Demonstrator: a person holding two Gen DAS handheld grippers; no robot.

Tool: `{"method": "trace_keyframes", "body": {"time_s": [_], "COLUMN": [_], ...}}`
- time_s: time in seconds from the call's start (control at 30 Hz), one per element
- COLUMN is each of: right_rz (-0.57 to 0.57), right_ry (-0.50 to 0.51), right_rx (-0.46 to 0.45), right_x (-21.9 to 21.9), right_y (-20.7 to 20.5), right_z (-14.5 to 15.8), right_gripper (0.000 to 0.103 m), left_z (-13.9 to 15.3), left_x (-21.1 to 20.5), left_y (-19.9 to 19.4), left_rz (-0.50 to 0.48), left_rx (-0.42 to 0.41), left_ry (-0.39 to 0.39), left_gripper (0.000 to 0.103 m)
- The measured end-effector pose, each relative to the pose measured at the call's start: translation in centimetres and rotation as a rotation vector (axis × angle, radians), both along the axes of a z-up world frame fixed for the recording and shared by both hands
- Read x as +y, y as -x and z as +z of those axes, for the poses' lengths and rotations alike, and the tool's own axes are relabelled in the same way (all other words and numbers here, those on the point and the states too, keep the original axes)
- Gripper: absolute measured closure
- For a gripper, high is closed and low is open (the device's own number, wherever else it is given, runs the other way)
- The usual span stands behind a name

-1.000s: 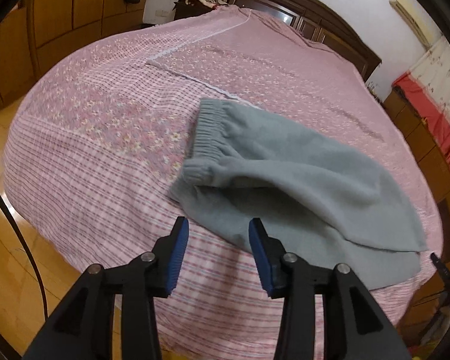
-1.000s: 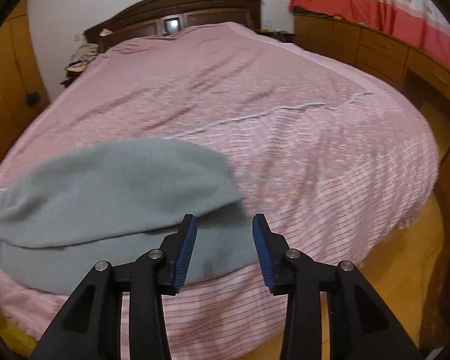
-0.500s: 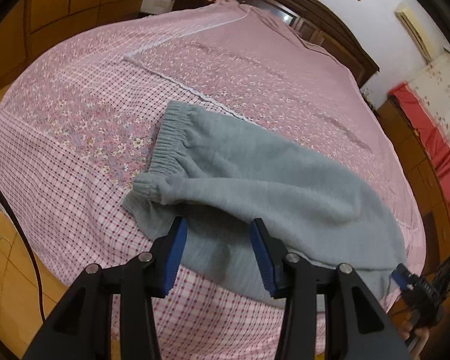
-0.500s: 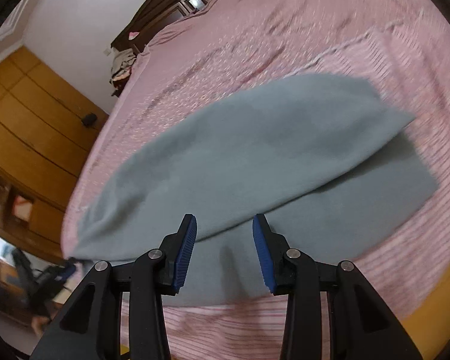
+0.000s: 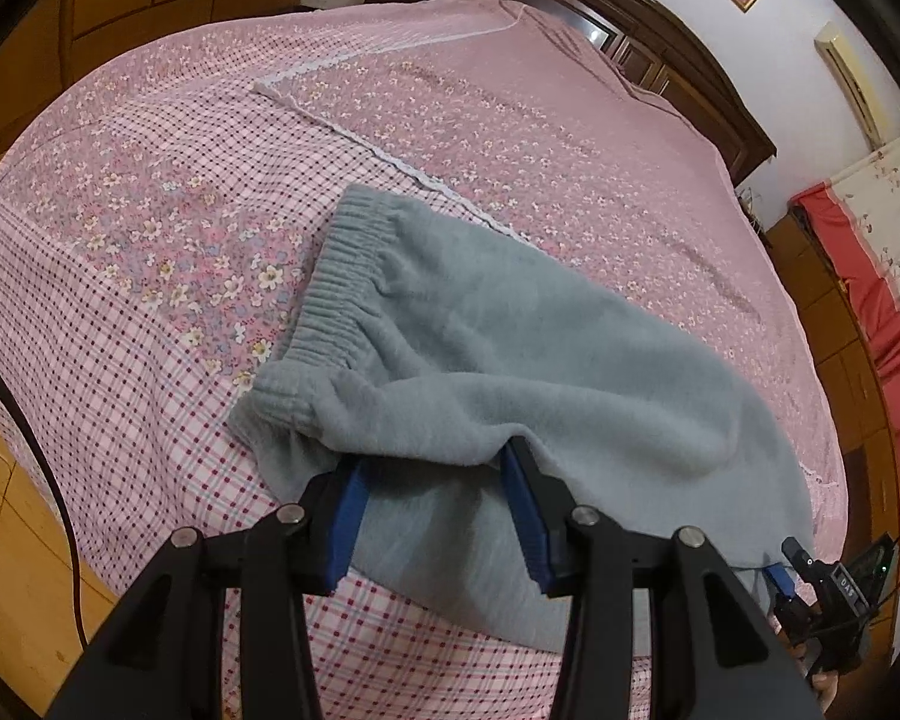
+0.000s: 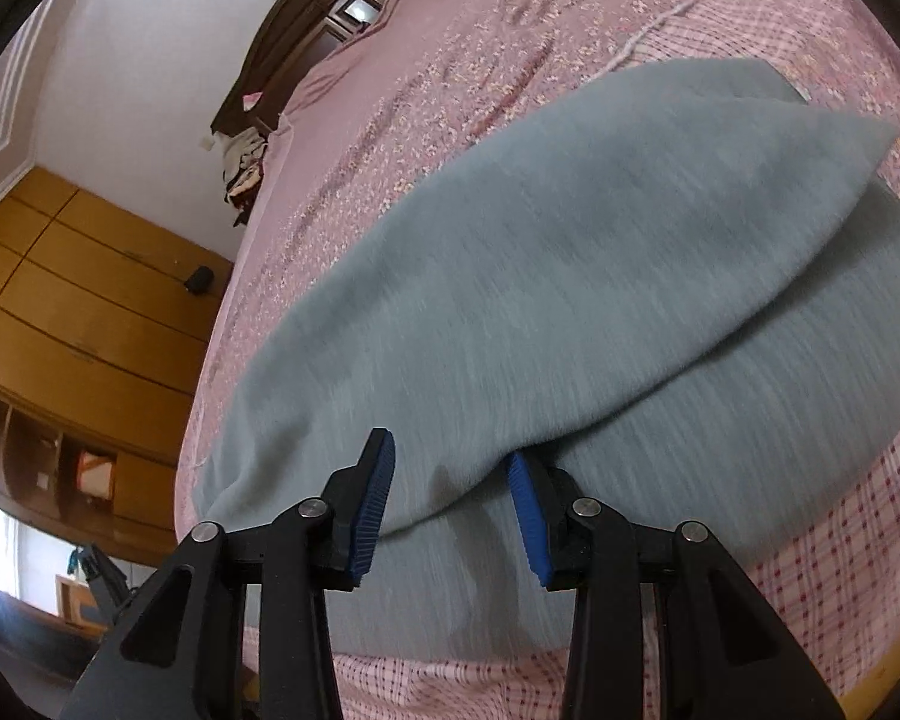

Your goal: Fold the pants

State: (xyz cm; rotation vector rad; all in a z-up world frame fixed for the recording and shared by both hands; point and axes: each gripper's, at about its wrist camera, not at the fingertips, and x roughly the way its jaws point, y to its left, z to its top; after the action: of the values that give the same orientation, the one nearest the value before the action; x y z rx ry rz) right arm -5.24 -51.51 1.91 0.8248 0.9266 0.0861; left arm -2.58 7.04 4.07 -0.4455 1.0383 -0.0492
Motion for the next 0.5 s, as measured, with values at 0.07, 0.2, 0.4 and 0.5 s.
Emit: {"method": "trace_keyframes", "body": {"time_s": [0.07,0.2,0.4,0.5], "right_rz": [0.006,0.015,0.014,0.016], "right_ry": [0.018,0.045,0.014,0.013], "right_rx": [-0.010,-0.017,-0.022,-0.023], "right_x": [0.3,0.8,-0.1,0.0], "right_y": [-0.2,-0.9,-0.7,-0.8], "right_z": [-0.1,0.1,-0.2,-0.2], "right_gripper": [0.063,0.070,0.072,0.072], "left_z": [-0.1,-0.3,-0.1,0.2], "left_x": [0.2,0.8,2.2,3.4], "left_y": [-0.3,-1.0,-0.2,0.6], "left_rz": [0.001,0.014,0.028,0.076], "left_rx": [0.000,0.003,0.007,0.000], "left_ry": [0.008,0.032,0.101,0.134], "left_gripper": [0.057,0.057,0.057,0.049]}}
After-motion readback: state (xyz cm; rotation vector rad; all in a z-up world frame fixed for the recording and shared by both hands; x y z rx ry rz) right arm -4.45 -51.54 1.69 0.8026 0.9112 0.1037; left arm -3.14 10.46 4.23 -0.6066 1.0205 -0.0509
